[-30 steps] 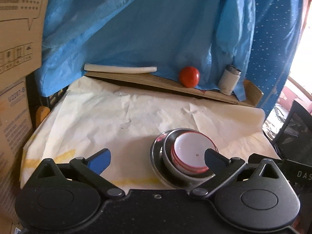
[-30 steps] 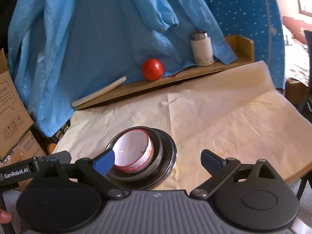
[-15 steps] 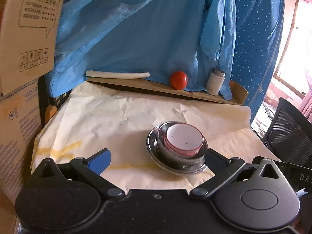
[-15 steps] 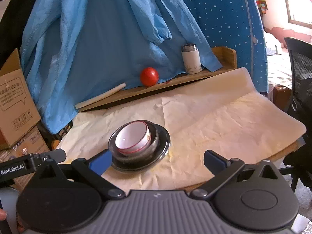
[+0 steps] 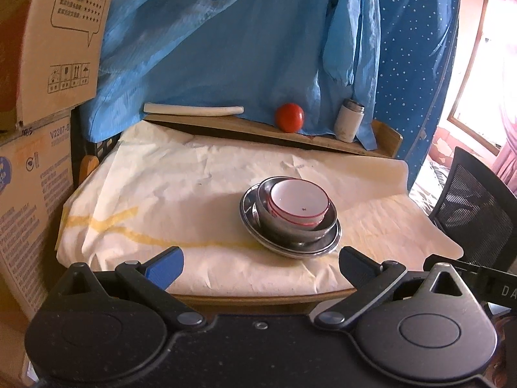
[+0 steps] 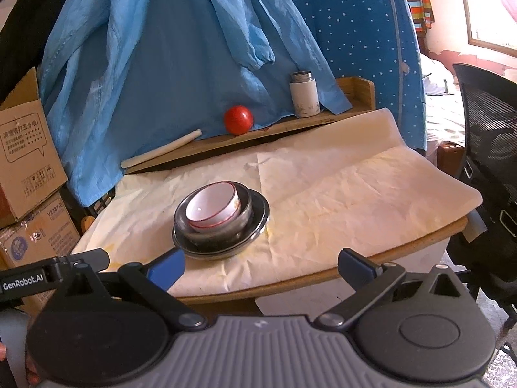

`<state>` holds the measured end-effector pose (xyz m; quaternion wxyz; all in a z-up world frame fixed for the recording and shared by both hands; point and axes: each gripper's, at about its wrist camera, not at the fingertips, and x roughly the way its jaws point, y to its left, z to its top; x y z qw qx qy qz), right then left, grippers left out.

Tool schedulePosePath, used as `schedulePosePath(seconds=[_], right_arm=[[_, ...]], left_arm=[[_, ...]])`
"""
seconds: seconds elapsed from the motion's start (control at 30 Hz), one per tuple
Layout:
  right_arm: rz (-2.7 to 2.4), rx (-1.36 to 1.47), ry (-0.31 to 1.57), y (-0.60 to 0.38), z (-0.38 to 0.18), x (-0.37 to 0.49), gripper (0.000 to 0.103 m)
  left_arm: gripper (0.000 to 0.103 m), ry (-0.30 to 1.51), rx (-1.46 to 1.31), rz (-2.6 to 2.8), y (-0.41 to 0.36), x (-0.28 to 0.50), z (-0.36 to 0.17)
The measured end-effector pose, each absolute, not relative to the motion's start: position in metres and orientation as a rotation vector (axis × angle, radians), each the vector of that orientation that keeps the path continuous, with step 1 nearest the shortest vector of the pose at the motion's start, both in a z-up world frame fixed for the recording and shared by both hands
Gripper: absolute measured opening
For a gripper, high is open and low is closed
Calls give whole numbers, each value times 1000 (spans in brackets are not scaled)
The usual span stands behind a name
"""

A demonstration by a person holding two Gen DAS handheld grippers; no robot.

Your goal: Organize plates and bowls

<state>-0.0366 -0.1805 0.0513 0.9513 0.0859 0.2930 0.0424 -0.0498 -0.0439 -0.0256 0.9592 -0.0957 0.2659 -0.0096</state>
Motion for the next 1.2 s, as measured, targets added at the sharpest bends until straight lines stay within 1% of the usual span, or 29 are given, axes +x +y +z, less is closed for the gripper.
schedulePosePath(seconds=[1.2], right_arm=[[119,153,632,-178,40,-36,103]], left_arm=[[102,563,-184,1,-41,-56,-35]])
